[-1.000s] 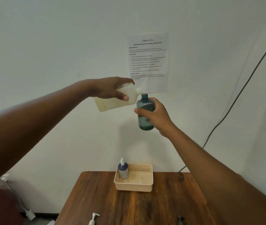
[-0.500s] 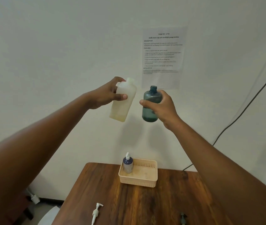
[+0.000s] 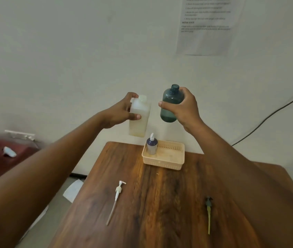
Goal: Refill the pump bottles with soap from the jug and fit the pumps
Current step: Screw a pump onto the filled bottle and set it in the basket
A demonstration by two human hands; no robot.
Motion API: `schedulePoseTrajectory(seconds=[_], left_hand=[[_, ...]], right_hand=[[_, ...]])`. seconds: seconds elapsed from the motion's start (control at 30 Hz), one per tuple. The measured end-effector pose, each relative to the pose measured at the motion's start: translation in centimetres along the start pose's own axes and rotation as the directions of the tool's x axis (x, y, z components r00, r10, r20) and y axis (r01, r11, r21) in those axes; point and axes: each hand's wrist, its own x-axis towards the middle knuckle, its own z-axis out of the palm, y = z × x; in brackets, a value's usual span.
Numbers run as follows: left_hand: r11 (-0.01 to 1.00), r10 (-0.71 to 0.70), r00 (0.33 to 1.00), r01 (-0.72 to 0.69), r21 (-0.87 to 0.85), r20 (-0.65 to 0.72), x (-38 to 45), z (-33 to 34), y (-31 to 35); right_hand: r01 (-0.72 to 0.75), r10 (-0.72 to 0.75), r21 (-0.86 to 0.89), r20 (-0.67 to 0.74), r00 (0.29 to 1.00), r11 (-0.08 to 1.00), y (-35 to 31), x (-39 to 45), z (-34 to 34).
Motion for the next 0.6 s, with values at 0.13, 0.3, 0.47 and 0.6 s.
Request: schedulePoseTrajectory(seconds=[0.13, 0.3, 0.47, 0.6], left_hand=[[0.998, -0.067, 0.998, 0.067, -0.015, 0.013, -1.2, 2.4, -4.7], [0.989, -0.15, 0.988, 0.15, -0.008, 0.034, -3.1, 5.1, -10.1], [0.974, -0.187, 0.982, 0.19, 0.126, -0.041, -4.4, 8.1, -15.2], [0.955, -0.178, 0.984, 0.178, 0.238, -0.023, -5.8, 10.0, -18.5]], right_hand=[[-0.025, 0.025, -0.029, 0.015, 1.0, 0.999, 2.0, -0.8, 1.6], [-0.034, 0.036, -0.046, 0.043, 0.998, 0.998, 3.9, -2.1, 3.3], [-0.039, 0.044, -0.079, 0.058, 0.997, 0.996, 5.9, -3.5, 5.1], [-0.052, 0.059, -0.099, 0.064, 0.996, 0.994, 7.4, -4.4, 6.5]])
